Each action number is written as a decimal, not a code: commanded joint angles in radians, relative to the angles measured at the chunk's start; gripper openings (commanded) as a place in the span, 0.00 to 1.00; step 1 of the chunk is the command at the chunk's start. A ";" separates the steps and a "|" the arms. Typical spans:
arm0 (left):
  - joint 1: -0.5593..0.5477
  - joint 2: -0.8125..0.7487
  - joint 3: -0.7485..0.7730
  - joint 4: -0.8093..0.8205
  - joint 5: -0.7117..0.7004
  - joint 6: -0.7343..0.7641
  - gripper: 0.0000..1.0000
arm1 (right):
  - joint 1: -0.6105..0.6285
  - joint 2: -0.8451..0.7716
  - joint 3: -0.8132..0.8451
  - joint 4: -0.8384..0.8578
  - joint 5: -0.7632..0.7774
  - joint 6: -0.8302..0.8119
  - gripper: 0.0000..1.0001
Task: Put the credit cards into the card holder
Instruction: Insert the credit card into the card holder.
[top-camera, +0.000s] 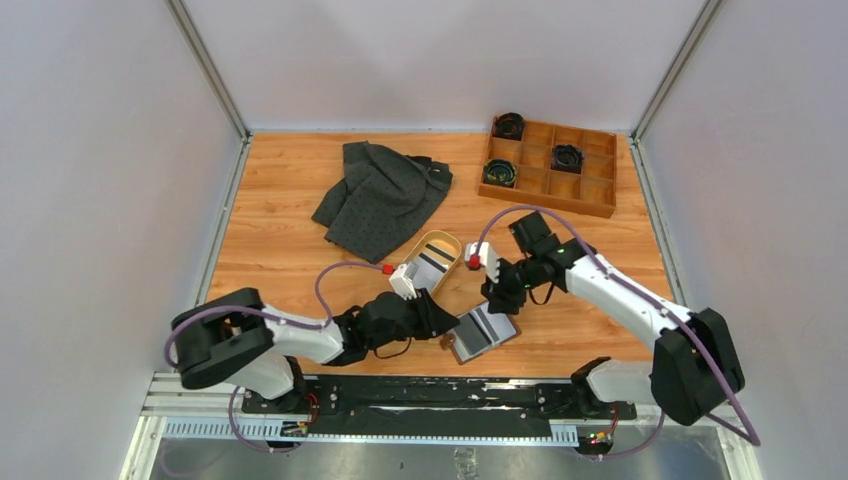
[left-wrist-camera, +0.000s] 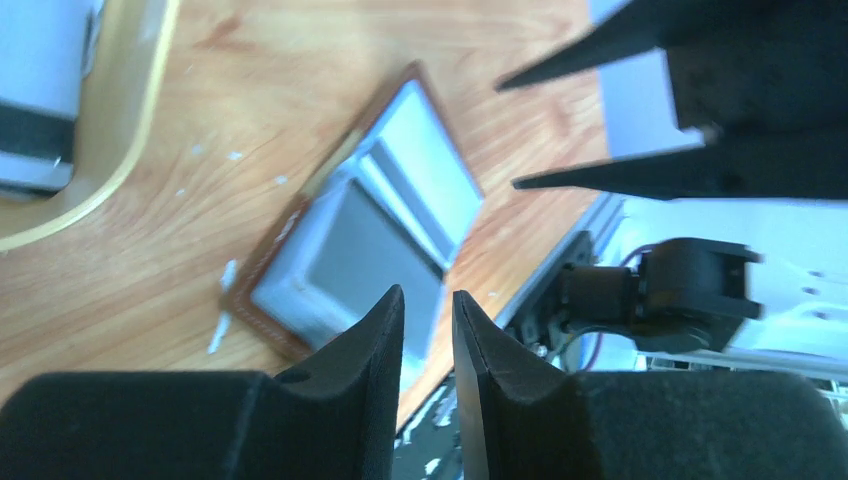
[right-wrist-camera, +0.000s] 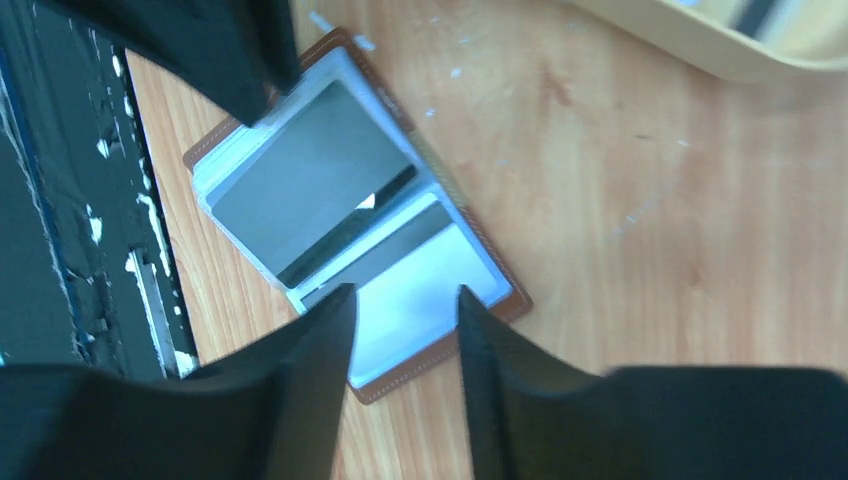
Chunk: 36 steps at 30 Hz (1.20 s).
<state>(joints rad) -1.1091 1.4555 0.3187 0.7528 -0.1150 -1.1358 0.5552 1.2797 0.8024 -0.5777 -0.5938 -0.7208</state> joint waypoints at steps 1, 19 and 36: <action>0.003 -0.171 -0.022 -0.056 -0.028 0.161 0.28 | -0.142 -0.061 0.028 -0.080 -0.127 0.018 0.56; 0.018 -0.951 -0.378 -0.199 -0.121 0.218 1.00 | -0.387 0.333 0.146 -0.174 -0.236 0.195 0.70; 0.016 -0.621 -0.242 -0.198 0.027 0.169 0.87 | -0.362 0.482 0.210 -0.275 -0.284 0.123 0.55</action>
<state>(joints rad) -1.0962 0.7536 0.0139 0.5472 -0.1581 -0.9760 0.1833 1.7653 0.9787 -0.7895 -0.8753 -0.5591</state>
